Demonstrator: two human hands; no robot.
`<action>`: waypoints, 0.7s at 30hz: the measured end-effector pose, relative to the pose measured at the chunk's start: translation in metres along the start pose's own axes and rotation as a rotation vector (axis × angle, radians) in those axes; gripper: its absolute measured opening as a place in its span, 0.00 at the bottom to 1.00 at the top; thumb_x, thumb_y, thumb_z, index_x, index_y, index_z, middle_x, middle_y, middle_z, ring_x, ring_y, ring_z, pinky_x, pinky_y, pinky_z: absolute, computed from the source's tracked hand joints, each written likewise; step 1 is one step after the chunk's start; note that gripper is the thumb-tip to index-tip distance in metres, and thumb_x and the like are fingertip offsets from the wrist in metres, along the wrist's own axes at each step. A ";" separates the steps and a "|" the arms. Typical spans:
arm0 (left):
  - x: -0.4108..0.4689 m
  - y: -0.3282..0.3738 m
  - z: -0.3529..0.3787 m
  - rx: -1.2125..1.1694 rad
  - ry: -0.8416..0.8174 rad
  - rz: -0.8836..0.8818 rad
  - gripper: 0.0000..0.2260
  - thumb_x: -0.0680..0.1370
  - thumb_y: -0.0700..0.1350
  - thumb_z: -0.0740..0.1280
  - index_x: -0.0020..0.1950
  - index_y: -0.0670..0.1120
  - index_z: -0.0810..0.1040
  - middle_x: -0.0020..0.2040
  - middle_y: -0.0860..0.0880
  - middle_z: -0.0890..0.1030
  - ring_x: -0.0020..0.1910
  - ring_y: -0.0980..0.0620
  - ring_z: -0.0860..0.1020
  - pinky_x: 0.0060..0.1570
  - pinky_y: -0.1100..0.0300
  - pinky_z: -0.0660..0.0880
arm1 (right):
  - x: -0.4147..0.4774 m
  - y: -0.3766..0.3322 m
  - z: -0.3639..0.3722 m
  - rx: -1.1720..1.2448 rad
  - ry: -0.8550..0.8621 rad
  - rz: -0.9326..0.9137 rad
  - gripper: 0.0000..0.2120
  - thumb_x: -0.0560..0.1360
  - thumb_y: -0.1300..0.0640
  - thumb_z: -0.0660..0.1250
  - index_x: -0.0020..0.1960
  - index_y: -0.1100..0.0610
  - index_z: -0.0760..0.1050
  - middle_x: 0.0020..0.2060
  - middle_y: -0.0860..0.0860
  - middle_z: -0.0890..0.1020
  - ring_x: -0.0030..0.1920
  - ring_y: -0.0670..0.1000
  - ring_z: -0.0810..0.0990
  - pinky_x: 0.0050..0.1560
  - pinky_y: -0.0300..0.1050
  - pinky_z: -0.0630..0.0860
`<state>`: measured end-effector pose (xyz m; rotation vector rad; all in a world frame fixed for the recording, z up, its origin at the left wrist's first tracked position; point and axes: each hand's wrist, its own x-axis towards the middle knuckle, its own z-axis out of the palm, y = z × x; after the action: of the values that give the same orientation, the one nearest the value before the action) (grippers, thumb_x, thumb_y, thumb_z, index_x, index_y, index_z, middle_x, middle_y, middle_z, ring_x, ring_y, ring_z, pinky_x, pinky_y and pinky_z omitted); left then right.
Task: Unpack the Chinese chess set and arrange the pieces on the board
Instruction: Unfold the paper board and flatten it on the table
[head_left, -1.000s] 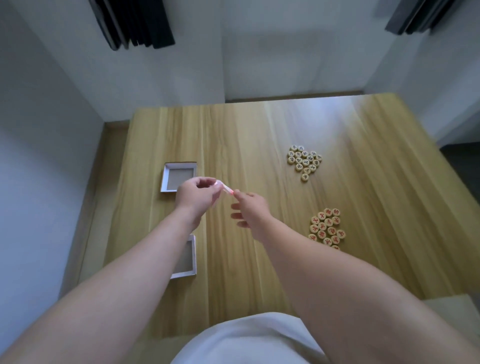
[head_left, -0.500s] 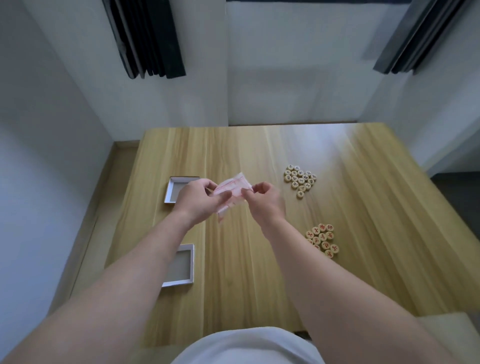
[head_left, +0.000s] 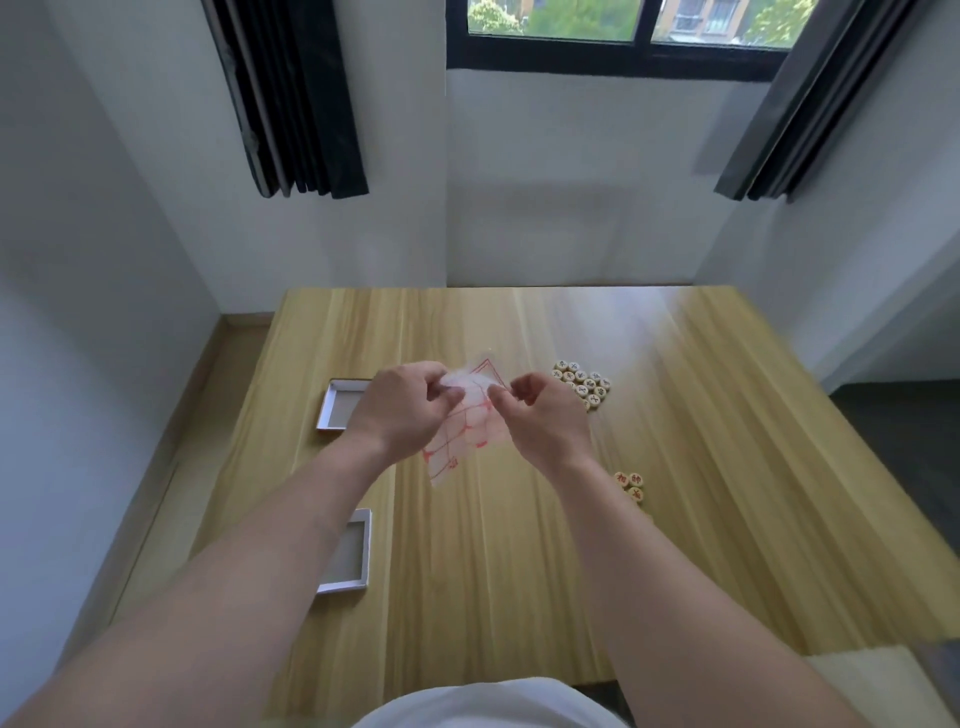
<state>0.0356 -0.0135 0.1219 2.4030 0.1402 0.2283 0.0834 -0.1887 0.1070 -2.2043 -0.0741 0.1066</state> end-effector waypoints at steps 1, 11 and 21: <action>0.000 0.000 0.000 0.059 0.015 -0.006 0.12 0.79 0.55 0.67 0.41 0.50 0.78 0.33 0.55 0.79 0.36 0.53 0.78 0.34 0.57 0.72 | 0.001 0.000 -0.002 -0.025 -0.021 0.021 0.12 0.75 0.42 0.71 0.44 0.50 0.80 0.40 0.44 0.83 0.45 0.49 0.81 0.48 0.47 0.76; -0.001 -0.002 -0.025 -0.504 -0.439 -0.332 0.22 0.66 0.55 0.71 0.46 0.37 0.82 0.45 0.46 0.86 0.45 0.44 0.84 0.51 0.50 0.77 | -0.003 -0.015 -0.026 0.360 0.031 0.049 0.12 0.75 0.54 0.70 0.36 0.56 0.73 0.27 0.44 0.73 0.27 0.44 0.69 0.33 0.41 0.67; 0.004 -0.018 -0.017 -0.226 -0.289 -0.256 0.10 0.76 0.51 0.71 0.45 0.44 0.81 0.40 0.48 0.85 0.38 0.51 0.83 0.41 0.53 0.78 | 0.002 -0.006 -0.025 -0.034 0.095 -0.057 0.14 0.80 0.45 0.65 0.44 0.55 0.75 0.36 0.46 0.79 0.38 0.42 0.75 0.36 0.39 0.69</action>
<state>0.0358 0.0113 0.1232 2.1392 0.2706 -0.2112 0.0878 -0.2052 0.1267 -2.2360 -0.0860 -0.0317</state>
